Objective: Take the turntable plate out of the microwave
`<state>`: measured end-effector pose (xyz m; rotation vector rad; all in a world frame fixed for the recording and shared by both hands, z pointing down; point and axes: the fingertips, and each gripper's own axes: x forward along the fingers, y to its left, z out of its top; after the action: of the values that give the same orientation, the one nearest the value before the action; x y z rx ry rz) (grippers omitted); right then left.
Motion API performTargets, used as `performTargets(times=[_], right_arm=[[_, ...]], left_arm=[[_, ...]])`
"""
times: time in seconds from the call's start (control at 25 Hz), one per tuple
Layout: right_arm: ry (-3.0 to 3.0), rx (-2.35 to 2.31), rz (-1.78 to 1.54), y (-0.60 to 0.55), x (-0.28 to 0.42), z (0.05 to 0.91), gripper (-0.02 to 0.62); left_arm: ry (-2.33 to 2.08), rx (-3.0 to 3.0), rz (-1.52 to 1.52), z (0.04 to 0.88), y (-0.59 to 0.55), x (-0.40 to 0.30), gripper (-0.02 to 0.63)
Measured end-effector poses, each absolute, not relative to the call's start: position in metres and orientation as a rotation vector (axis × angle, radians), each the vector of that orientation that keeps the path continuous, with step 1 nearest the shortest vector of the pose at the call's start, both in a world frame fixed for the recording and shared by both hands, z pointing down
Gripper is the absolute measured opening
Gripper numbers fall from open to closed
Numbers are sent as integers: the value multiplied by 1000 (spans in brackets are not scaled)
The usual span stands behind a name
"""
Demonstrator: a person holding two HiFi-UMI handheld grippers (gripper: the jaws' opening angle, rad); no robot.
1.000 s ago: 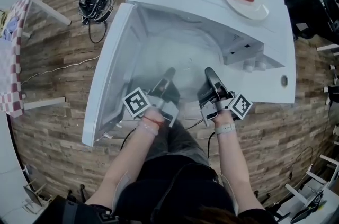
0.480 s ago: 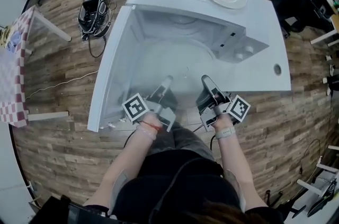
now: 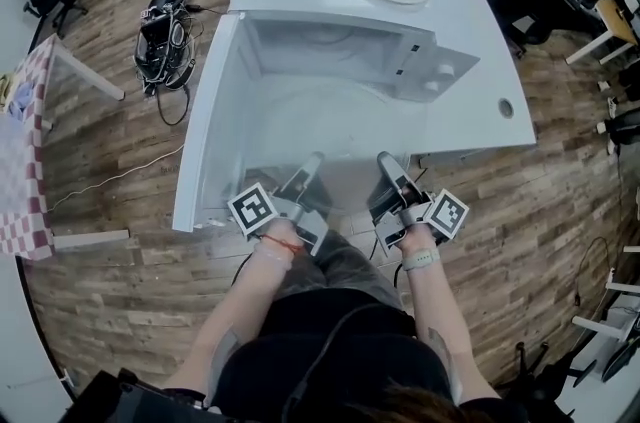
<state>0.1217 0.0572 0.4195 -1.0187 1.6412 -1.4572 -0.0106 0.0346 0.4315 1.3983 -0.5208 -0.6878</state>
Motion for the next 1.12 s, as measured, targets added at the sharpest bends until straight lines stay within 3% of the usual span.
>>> performTargets(times=[1.12], right_arm=[[1615,-981,-1449,134,124,420,40]], left_arm=[[-500,1433,-634,426,106,-5,32]])
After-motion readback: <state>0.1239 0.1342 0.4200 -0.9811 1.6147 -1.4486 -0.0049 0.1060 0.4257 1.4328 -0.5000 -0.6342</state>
